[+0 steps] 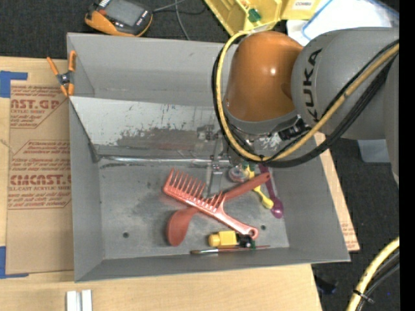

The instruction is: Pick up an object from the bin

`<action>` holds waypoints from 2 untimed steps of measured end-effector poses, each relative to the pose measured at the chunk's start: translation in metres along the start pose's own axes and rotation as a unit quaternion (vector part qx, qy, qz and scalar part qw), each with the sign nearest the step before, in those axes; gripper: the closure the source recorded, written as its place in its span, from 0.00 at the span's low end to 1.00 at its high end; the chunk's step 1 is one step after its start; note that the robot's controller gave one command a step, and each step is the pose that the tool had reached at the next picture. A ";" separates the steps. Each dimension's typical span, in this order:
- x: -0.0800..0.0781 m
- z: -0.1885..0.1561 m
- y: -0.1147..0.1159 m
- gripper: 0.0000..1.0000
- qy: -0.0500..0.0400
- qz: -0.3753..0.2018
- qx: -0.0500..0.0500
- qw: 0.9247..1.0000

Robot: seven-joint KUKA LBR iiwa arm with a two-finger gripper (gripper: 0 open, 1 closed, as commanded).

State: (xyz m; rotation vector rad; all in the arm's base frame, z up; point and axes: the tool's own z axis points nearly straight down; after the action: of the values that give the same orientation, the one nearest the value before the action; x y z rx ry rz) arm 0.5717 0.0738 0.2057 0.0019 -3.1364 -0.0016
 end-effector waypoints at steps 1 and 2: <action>-0.002 -0.004 -0.001 0.00 -0.004 0.001 0.000 1.000; -0.003 0.095 0.011 0.00 -0.004 0.113 -0.001 0.994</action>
Offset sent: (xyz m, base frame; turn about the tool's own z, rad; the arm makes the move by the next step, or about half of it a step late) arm 0.0018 0.0149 -0.1357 0.3174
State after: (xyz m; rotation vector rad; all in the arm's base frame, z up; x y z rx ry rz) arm 0.5742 0.0850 0.1107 -0.3548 -3.1248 -0.0050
